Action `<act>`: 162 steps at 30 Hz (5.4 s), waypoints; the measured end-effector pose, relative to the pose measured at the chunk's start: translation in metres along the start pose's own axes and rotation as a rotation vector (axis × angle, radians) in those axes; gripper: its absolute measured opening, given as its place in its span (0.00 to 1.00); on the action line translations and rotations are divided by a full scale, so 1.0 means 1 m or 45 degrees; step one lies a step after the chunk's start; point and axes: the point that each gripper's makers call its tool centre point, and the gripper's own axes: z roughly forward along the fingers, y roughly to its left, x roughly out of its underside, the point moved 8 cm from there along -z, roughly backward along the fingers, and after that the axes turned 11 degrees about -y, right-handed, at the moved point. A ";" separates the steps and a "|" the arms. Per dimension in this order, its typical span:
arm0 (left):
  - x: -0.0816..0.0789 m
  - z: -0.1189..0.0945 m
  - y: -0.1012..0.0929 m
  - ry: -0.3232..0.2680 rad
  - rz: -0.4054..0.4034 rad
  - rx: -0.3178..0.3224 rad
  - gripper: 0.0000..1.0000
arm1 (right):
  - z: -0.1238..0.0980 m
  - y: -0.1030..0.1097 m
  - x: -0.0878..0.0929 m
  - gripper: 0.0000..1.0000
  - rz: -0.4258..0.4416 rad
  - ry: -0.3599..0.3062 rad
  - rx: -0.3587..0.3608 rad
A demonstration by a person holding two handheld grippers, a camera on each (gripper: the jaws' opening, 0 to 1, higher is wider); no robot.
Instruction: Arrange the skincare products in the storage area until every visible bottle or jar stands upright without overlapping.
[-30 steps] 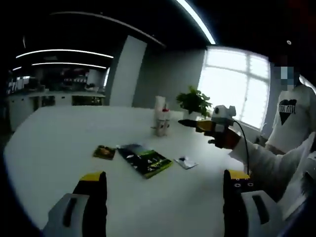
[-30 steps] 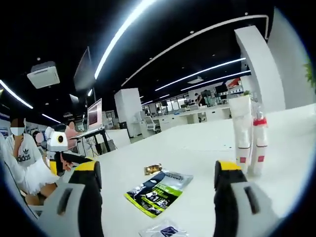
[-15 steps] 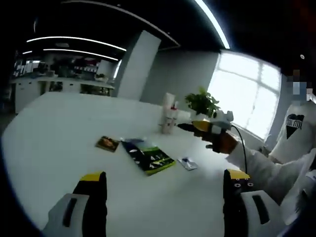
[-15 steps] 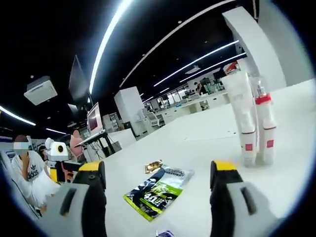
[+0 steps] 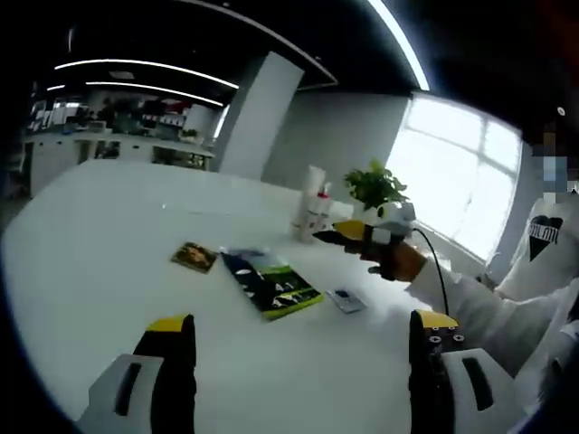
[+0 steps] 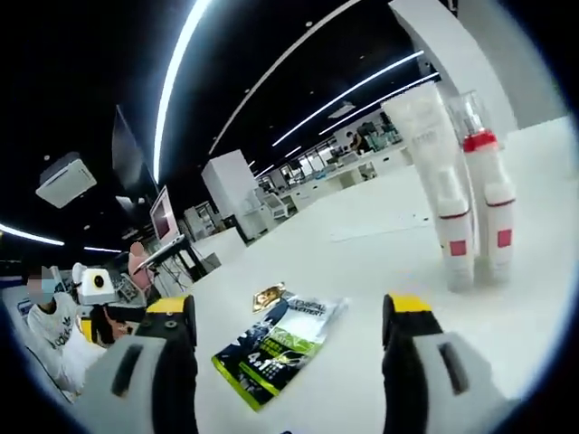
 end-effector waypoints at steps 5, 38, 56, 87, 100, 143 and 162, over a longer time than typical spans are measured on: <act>0.002 0.002 -0.002 -0.001 0.001 0.004 1.00 | 0.013 -0.011 0.014 0.81 0.075 0.087 0.024; 0.000 0.003 0.013 -0.016 -0.016 0.005 0.99 | 0.055 -0.028 0.028 0.65 0.087 0.195 0.069; 0.001 0.002 0.014 -0.019 -0.016 -0.001 0.98 | 0.062 -0.027 0.036 0.48 -0.103 0.268 0.081; 0.002 0.000 0.015 -0.016 -0.004 -0.009 0.97 | 0.062 -0.023 0.040 0.19 -0.382 0.321 0.146; 0.002 0.002 0.016 -0.007 0.002 -0.003 0.96 | 0.073 -0.032 0.038 0.23 -0.358 0.319 0.107; 0.002 0.004 0.020 -0.015 0.008 -0.001 0.95 | 0.060 -0.016 0.016 0.00 -0.549 0.152 0.112; 0.001 0.011 0.023 -0.017 0.022 0.036 0.93 | 0.051 0.006 -0.008 0.00 -0.610 0.021 0.016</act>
